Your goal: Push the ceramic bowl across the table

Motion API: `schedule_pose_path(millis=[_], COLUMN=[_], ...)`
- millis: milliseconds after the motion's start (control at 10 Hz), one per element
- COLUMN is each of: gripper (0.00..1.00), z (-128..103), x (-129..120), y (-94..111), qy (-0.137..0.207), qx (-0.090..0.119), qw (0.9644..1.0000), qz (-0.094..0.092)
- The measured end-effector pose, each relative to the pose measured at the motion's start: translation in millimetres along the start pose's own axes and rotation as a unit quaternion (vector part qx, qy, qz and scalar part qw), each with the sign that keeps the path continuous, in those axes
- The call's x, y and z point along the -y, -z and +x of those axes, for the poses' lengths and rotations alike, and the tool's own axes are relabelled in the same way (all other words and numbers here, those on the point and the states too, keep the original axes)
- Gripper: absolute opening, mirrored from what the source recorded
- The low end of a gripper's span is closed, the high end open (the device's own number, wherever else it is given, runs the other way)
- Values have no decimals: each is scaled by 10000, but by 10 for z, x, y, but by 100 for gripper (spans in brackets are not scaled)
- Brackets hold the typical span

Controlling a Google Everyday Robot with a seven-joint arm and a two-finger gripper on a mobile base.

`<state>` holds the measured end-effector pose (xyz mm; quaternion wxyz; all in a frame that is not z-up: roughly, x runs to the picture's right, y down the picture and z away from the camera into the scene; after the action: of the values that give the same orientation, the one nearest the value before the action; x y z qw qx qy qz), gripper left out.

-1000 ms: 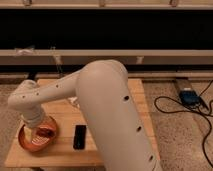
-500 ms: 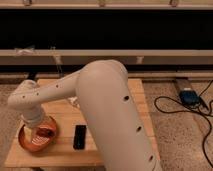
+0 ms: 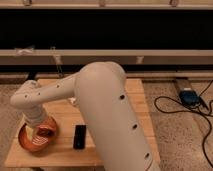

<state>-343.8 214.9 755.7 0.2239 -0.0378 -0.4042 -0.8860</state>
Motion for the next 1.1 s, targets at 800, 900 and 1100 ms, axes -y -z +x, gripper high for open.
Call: schedule_pose_path(millis=[800, 900, 1100], gripper=[80, 80, 80], z=[-68, -107, -172], x=[-285, -337, -435], y=[-208, -194, -153], qy=[-197, -268, -424], qx=[181, 180, 127], qw=[9996, 9995, 9990], qz=[5, -30, -94])
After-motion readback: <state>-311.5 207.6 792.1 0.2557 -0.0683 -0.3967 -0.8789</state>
